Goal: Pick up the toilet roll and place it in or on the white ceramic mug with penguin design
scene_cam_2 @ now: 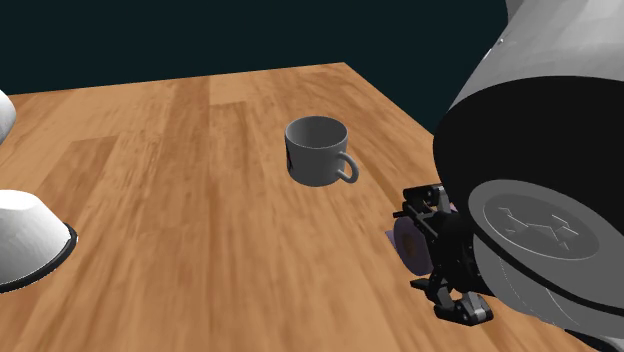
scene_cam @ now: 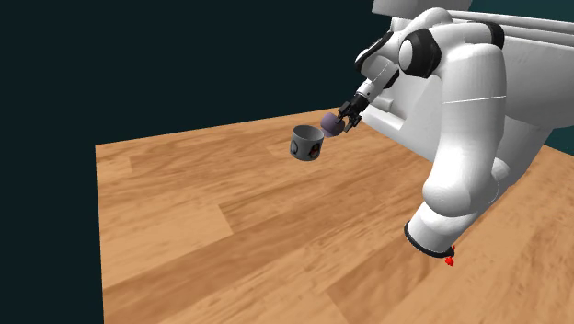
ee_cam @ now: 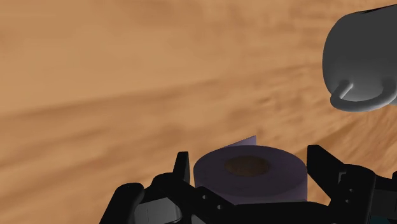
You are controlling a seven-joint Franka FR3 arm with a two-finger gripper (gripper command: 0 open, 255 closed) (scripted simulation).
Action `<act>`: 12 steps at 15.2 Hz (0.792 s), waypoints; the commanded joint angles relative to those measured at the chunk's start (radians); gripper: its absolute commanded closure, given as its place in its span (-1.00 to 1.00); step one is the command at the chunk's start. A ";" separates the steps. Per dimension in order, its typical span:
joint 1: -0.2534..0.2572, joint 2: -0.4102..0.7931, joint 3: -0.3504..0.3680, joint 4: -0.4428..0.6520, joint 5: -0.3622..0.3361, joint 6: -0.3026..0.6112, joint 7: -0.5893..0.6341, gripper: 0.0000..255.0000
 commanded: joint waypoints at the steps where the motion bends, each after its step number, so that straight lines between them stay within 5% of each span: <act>1: 0.000 0.000 0.000 0.000 0.000 0.000 0.000 1.00; 12: 0.003 -0.021 -0.006 0.010 -0.013 -0.022 0.019 1.00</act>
